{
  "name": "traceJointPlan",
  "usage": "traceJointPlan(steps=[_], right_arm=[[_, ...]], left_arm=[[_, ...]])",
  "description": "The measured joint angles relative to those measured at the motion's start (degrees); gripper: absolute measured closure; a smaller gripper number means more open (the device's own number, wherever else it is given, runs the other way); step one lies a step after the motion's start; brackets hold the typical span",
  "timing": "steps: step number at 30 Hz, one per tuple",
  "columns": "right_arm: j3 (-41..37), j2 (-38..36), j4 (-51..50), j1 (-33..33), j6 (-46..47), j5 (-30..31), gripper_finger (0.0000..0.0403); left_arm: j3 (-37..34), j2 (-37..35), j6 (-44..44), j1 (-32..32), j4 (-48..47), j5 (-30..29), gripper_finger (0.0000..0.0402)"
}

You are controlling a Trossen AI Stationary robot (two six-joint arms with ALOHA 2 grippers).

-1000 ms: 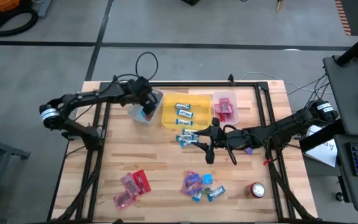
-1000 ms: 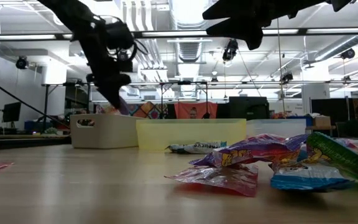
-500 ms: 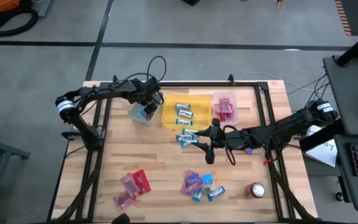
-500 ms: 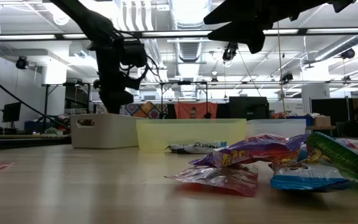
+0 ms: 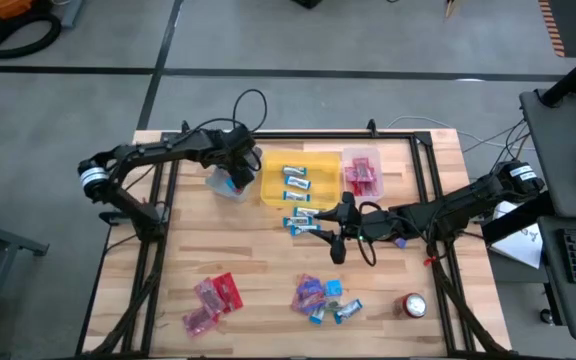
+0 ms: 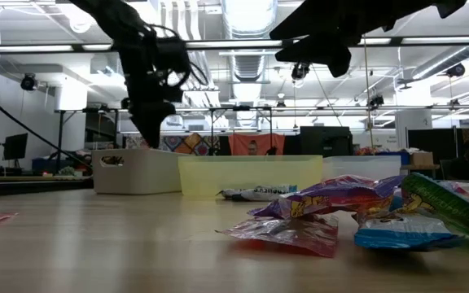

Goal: Sort candy
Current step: Put the white chocolate into the yellow bin

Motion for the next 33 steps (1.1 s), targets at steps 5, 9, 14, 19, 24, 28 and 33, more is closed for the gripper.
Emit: traceJointPlan(steps=[5,9,14,19,24,28,33], right_arm=[[1.13,-0.05,-2.33,0.01,0.01,-1.50,0.0199],[4.48,-0.17,-8.65,0.16,0.04,-6.33,0.0199],[10.40,0.98,-23.21,1.83,0.98,-8.01,0.0199],[17.09,4.51,-38.46,5.42,1.50,-8.12,0.0200],[22.77,10.94,-50.26,9.49,1.83,-12.05,0.0200],[26.76,17.14,-55.99,12.81,4.63,-15.73,0.0200],[30.46,22.61,-57.25,17.56,7.96,-18.71,0.0200]], left_arm=[[-0.04,-3.98,-0.67,-2.60,-0.15,1.38,0.0292],[-0.93,-7.97,-1.86,-5.95,1.41,1.46,0.0292],[-5.62,-13.71,-3.28,-12.00,9.52,4.08,0.0292],[-12.79,-18.29,-5.14,-18.30,19.31,4.12,0.0292],[-20.09,-21.91,-5.37,-24.28,31.57,4.16,0.0292],[-23.38,-24.31,-5.37,-27.20,39.56,4.12,0.0292],[-23.58,-25.13,-5.38,-28.08,42.47,4.01,0.0292]])
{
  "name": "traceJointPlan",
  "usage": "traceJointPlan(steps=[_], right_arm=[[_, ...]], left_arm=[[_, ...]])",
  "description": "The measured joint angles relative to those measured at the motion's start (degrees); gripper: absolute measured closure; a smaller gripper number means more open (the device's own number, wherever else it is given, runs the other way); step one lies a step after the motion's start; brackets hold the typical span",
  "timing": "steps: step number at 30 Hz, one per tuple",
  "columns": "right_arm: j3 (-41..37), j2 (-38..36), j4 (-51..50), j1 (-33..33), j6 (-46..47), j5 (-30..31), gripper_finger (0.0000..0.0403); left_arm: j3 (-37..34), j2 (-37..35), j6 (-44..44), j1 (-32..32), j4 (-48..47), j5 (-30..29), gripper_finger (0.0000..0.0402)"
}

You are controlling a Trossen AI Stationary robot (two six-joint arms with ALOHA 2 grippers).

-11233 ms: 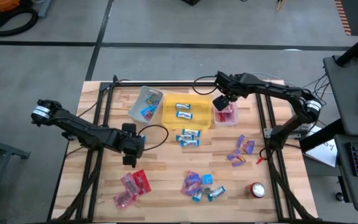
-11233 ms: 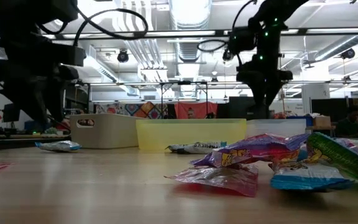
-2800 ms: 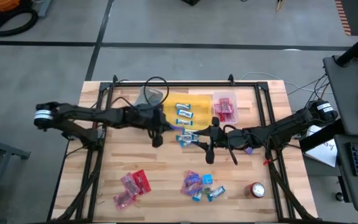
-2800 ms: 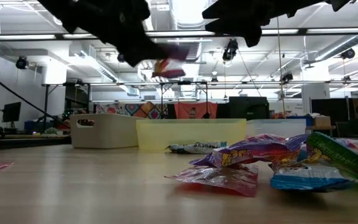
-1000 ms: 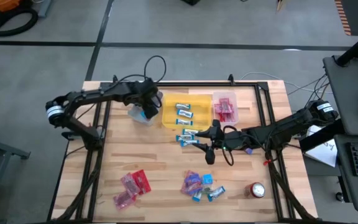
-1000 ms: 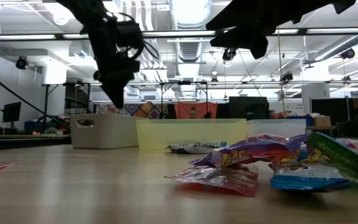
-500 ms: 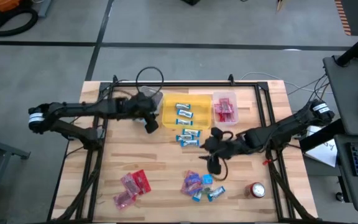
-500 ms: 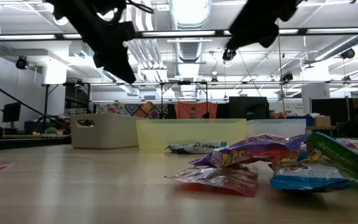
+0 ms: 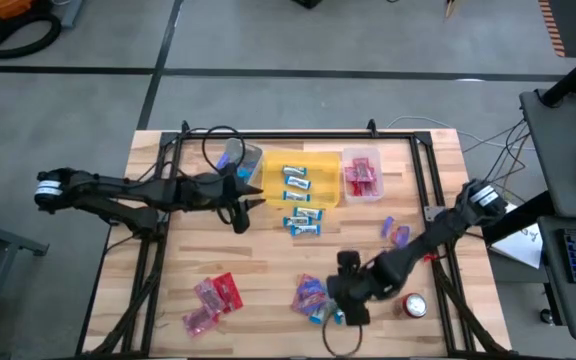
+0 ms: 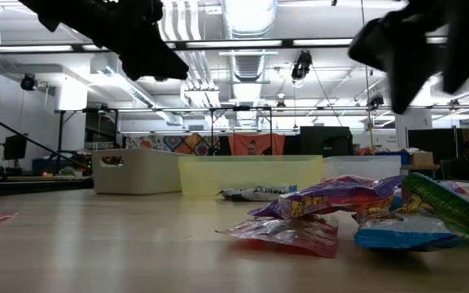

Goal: Sort candy
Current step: Put the white chocolate into the yellow bin

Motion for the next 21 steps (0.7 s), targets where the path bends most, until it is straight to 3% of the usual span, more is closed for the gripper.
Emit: traceJointPlan(steps=[6,13,21], right_arm=[[3.34,3.31,-5.78,4.67,6.12,-0.88,0.0200],[3.63,5.90,-5.61,8.35,11.90,-1.03,0.0200],[3.42,11.58,-5.52,9.07,10.76,-0.23,0.0200]], left_arm=[[0.35,0.28,0.00,-0.05,0.66,0.24,0.0292],[0.34,0.74,0.26,-0.05,2.16,0.35,0.0292],[0.32,1.51,0.28,-0.05,2.63,0.35,0.0292]])
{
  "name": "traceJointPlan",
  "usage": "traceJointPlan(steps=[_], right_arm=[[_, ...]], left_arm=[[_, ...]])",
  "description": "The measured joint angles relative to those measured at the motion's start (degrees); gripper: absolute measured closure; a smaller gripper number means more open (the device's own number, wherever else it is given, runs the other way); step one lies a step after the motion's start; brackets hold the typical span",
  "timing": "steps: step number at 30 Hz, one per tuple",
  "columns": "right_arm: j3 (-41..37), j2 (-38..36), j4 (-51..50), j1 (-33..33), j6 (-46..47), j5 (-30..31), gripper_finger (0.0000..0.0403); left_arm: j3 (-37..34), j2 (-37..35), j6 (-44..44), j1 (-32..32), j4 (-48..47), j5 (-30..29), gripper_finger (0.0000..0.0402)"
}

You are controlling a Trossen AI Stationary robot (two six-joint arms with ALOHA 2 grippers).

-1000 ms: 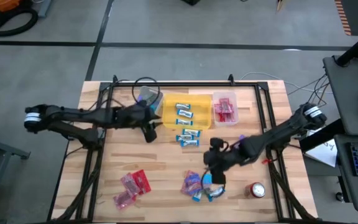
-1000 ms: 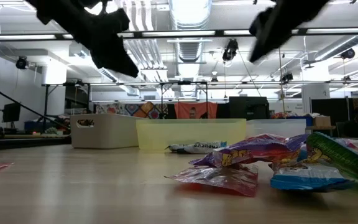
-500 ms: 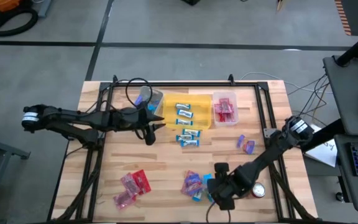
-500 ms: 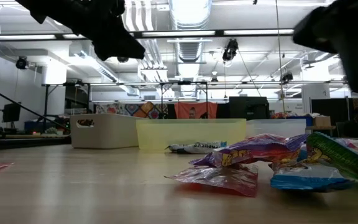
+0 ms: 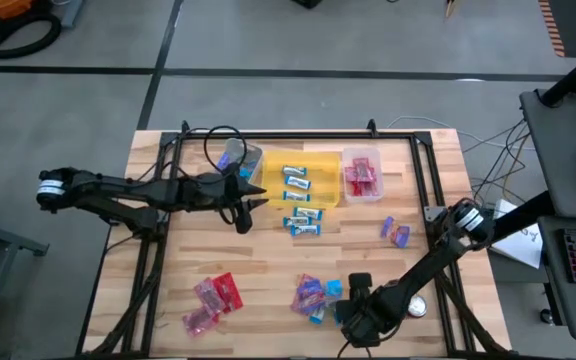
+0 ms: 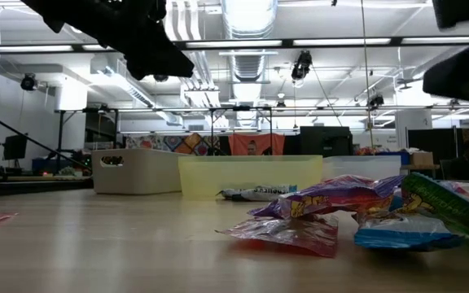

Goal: Sort candy
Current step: Put the white chocolate into the yellow bin

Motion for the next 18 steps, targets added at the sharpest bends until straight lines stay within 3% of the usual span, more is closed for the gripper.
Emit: traceJointPlan(steps=[8,18], right_arm=[[-0.07,2.66,0.34,-0.22,-3.76,0.04,0.0225],[-0.18,0.55,0.10,-0.37,-2.87,-0.77,0.0361]], left_arm=[[0.00,1.02,-0.02,0.00,0.89,0.02,0.0292],[0.00,3.53,-0.02,0.00,2.81,0.04,0.0292]])
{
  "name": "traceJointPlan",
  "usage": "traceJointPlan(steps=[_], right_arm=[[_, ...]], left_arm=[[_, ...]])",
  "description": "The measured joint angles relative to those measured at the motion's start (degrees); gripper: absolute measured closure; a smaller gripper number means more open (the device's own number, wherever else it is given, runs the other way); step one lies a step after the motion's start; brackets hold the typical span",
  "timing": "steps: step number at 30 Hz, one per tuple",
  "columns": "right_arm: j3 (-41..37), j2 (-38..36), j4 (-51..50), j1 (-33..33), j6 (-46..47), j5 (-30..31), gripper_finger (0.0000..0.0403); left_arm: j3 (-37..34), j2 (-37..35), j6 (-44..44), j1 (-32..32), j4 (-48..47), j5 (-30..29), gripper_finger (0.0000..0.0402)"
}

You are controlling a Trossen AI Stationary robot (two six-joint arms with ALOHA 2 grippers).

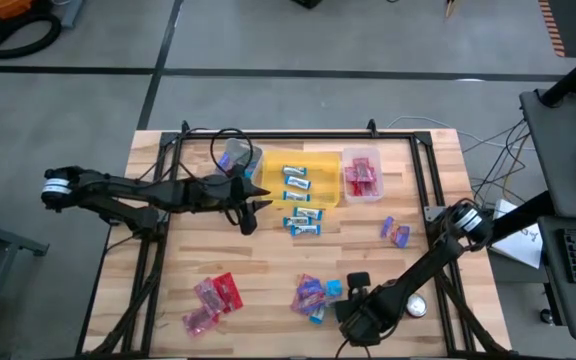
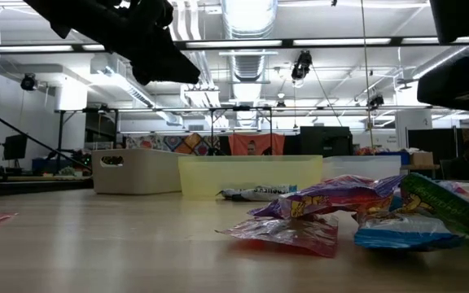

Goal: Sort candy
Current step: Put the white chocolate into the yellow bin

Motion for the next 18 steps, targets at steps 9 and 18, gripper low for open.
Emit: traceJointPlan(steps=[9,18], right_arm=[[1.32,-4.14,-0.52,-0.94,1.64,0.31,0.0381],[1.92,-14.04,-1.82,-9.30,-2.47,6.97,0.0381]], left_arm=[[0.00,-3.16,0.83,-0.02,-0.34,0.04,0.0292],[0.00,-3.15,-2.72,-1.38,2.14,4.96,0.0292]])
